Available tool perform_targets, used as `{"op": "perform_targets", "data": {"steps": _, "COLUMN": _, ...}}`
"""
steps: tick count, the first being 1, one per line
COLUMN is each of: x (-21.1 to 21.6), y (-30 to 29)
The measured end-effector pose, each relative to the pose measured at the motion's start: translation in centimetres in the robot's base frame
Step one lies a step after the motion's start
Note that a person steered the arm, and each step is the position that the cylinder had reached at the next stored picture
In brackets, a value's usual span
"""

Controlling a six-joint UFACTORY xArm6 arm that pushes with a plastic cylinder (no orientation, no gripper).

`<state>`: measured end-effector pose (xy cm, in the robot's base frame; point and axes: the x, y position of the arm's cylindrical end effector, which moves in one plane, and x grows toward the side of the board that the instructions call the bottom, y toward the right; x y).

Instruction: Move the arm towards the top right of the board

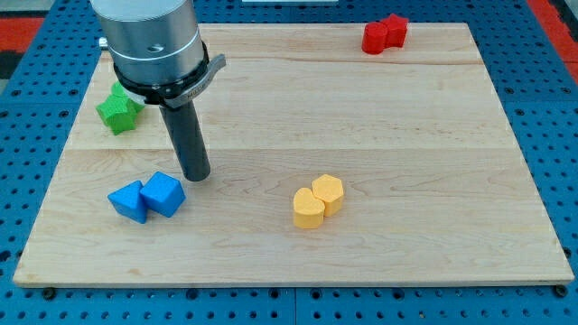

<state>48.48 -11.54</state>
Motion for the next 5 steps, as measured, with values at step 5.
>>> {"op": "perform_targets", "data": {"steps": 5, "x": -1.26, "y": 0.00}}
